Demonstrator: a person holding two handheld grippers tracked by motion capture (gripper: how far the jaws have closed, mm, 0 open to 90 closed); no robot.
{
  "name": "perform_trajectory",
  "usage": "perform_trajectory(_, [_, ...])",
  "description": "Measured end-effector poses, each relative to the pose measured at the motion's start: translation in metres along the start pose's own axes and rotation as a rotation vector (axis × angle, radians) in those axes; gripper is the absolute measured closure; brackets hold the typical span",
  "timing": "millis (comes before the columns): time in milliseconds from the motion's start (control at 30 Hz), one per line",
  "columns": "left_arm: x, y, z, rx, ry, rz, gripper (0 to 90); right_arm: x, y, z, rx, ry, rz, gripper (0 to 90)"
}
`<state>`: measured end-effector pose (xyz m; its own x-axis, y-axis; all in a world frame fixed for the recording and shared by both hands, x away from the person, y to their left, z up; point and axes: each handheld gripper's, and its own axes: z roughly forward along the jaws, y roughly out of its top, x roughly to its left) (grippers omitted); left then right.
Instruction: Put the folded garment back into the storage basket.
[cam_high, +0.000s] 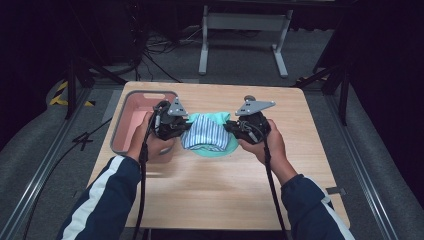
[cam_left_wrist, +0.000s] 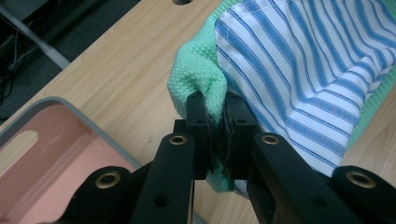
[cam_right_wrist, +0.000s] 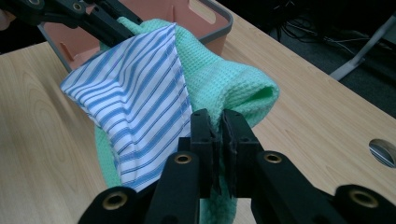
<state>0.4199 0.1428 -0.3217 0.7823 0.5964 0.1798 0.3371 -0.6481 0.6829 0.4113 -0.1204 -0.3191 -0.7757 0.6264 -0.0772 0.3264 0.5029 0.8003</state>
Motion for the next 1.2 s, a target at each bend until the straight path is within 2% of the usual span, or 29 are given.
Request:
perform_trajectory(267, [0.013,-0.011,-0.013,0.019,0.035,-0.022,83.1,0.012,0.016,0.019,0.001,0.023,-0.011,83.7])
perform_trajectory(433, [0.022,-0.02,-0.022,0.021,0.059,-0.049,83.1,0.019,0.025,0.03,-0.004,0.038,-0.024,83.7])
perform_trajectory(700, [0.036,-0.029,-0.035,0.029,0.088,-0.069,83.1,0.028,0.037,0.045,-0.012,0.06,-0.021,83.6])
perform_trajectory(1200, [0.056,-0.043,-0.049,0.035,0.131,-0.11,83.1,0.04,0.06,0.069,-0.012,0.082,-0.033,83.7])
